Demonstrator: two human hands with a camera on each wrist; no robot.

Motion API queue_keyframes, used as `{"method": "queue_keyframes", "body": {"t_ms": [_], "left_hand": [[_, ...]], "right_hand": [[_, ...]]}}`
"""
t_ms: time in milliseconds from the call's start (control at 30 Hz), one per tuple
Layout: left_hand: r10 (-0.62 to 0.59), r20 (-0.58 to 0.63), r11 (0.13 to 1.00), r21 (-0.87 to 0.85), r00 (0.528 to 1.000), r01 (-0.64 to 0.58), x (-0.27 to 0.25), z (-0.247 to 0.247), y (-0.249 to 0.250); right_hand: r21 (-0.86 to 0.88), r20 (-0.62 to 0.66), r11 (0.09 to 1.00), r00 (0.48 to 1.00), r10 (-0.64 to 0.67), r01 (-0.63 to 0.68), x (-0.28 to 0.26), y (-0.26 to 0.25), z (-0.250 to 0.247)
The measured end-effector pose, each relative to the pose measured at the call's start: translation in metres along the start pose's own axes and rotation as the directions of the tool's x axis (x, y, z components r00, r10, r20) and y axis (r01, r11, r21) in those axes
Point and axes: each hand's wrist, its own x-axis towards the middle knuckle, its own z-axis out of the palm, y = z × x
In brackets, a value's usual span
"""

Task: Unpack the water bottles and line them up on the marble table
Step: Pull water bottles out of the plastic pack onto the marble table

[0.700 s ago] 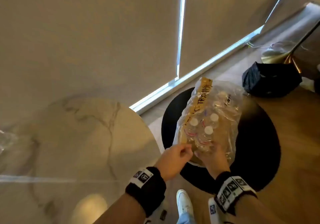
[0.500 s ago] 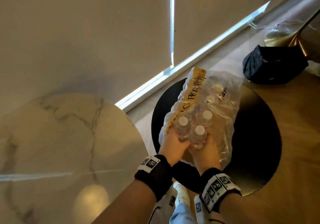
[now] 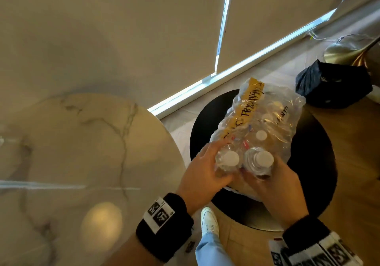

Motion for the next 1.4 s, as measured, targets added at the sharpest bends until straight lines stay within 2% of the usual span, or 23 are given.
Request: {"method": "queue_keyframes", "body": {"t_ms": [100,233,433,533,633,767,833,900,967,1033,1100,1167,1233,1267,1333,1400], "left_hand": [[-0.055,-0.186,0.993,-0.113,0.981,0.034,-0.051,-0.048,-0.011],[-0.208,-0.391,0.967,-0.22,0.896,0.129,-0.124,-0.124,-0.056],[-0.362,-0.533,0.929,-0.272,0.765,0.25,-0.217,-0.24,-0.137],[-0.377,-0.55,0.925,-0.263,0.746,0.274,-0.239,-0.277,-0.17],[-0.375,-0.543,0.926,-0.255,0.751,0.278,-0.25,-0.291,-0.195],[-0.367,-0.545,0.928,-0.274,0.754,0.254,-0.254,-0.291,-0.207],[-0.43,-0.52,0.902,-0.286,0.738,0.324,-0.261,-0.29,-0.213],[-0.517,-0.509,0.853,-0.242,0.688,0.462,-0.275,-0.283,-0.215],[-0.591,-0.505,0.777,-0.146,0.629,0.612,-0.293,-0.268,-0.211],[-0.643,-0.485,0.737,-0.181,0.593,0.651,-0.31,-0.239,-0.204],[-0.666,-0.397,0.724,-0.137,0.632,0.676,-0.315,-0.212,-0.192],[-0.654,-0.266,0.744,-0.052,0.708,0.667,-0.302,-0.181,-0.177],[-0.59,-0.211,0.785,0.078,0.779,0.615,-0.264,-0.145,-0.145],[-0.512,-0.211,0.829,0.13,0.833,0.543,-0.237,-0.123,-0.129],[-0.372,-0.135,0.911,0.135,0.918,0.389,-0.171,-0.076,-0.093],[-0.24,0.026,0.963,0.131,0.971,0.234,-0.106,-0.027,-0.065]], "right_hand": [[0.006,0.083,0.985,0.981,-0.173,0.173,-0.026,-0.062,0.018],[0.125,0.276,0.952,0.911,-0.305,0.281,-0.059,-0.127,0.102],[0.186,0.518,0.903,0.743,-0.425,0.387,-0.1,-0.215,0.249],[0.174,0.583,0.902,0.697,-0.418,0.396,-0.114,-0.242,0.294],[0.135,0.602,0.913,0.701,-0.384,0.384,-0.123,-0.249,0.317],[0.119,0.612,0.926,0.709,-0.352,0.357,-0.127,-0.25,0.32],[0.112,0.64,0.935,0.695,-0.327,0.337,-0.124,-0.245,0.307],[0.126,0.641,0.949,0.706,-0.3,0.289,-0.117,-0.231,0.281],[0.134,0.591,0.964,0.762,-0.265,0.231,-0.106,-0.202,0.244],[0.109,0.49,0.984,0.854,-0.176,0.141,-0.089,-0.166,0.201],[0.071,0.357,0.997,0.933,-0.047,0.023,-0.068,-0.124,0.156],[0.006,0.198,0.996,0.976,0.089,-0.092,-0.042,-0.073,0.121],[-0.019,0.063,0.972,0.97,0.233,-0.232,-0.014,-0.025,0.095],[-0.003,0.022,0.951,0.951,0.31,-0.31,0.0,-0.006,0.084],[0.033,-0.008,0.906,0.906,0.423,-0.422,0.028,0.024,0.073],[0.052,-0.002,0.894,0.896,0.445,-0.444,0.052,0.043,0.068]]}}
